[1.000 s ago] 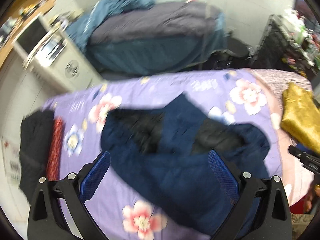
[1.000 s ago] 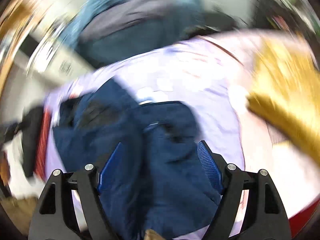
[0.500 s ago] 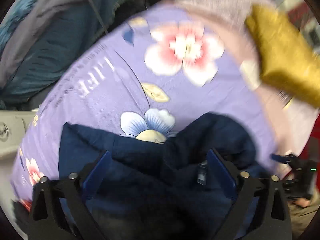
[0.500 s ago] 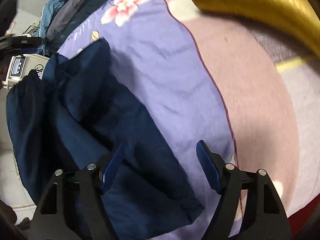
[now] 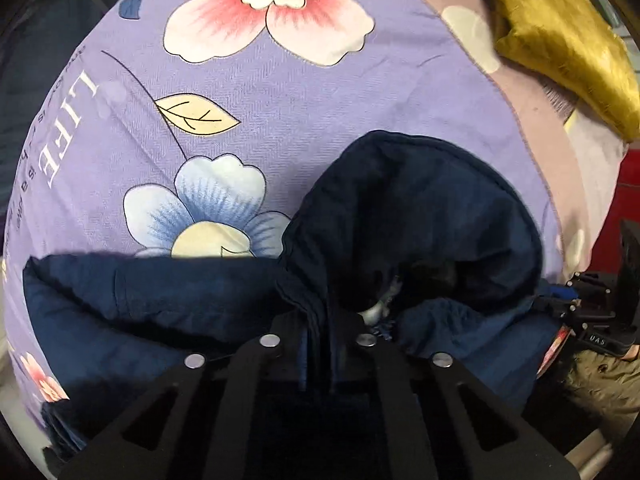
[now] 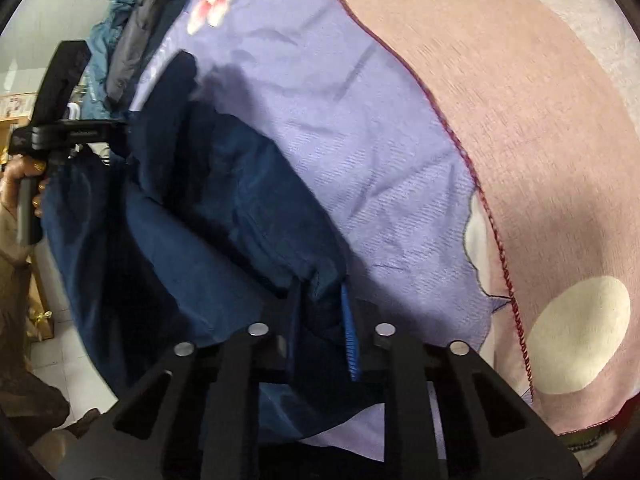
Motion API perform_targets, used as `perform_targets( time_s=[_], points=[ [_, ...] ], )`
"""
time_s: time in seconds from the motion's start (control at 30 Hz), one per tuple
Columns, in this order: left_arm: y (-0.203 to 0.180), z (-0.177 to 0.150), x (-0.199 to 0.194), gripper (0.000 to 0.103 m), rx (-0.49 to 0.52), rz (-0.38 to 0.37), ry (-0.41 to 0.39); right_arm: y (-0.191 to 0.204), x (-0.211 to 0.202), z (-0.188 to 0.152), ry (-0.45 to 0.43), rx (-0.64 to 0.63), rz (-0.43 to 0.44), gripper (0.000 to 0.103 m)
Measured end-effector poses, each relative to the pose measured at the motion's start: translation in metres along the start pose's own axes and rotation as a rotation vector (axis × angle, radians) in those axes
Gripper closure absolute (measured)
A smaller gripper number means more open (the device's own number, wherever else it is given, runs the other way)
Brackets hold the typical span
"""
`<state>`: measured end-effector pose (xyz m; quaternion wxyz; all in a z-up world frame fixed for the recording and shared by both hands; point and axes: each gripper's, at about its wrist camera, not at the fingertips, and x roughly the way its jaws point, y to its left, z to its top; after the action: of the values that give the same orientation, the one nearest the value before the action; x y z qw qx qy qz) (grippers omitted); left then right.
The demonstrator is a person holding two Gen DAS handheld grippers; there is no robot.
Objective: Fold large clothes
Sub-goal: 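Grasp the bundled navy jacket with both grippers at its edges, then lift the navy jacket with both grippers and shake it open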
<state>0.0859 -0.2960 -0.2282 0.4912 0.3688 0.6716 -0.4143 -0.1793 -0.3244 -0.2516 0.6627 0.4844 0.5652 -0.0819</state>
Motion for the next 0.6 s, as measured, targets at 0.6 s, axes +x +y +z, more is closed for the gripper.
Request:
perform_targets(
  time_s=[0.6],
  points=[
    [0.069, -0.356, -0.347, 0.1, -0.391, 0.046, -0.978, 0.276, -0.241, -0.022, -0.597, -0.713, 0.371, 0.092]
  ],
)
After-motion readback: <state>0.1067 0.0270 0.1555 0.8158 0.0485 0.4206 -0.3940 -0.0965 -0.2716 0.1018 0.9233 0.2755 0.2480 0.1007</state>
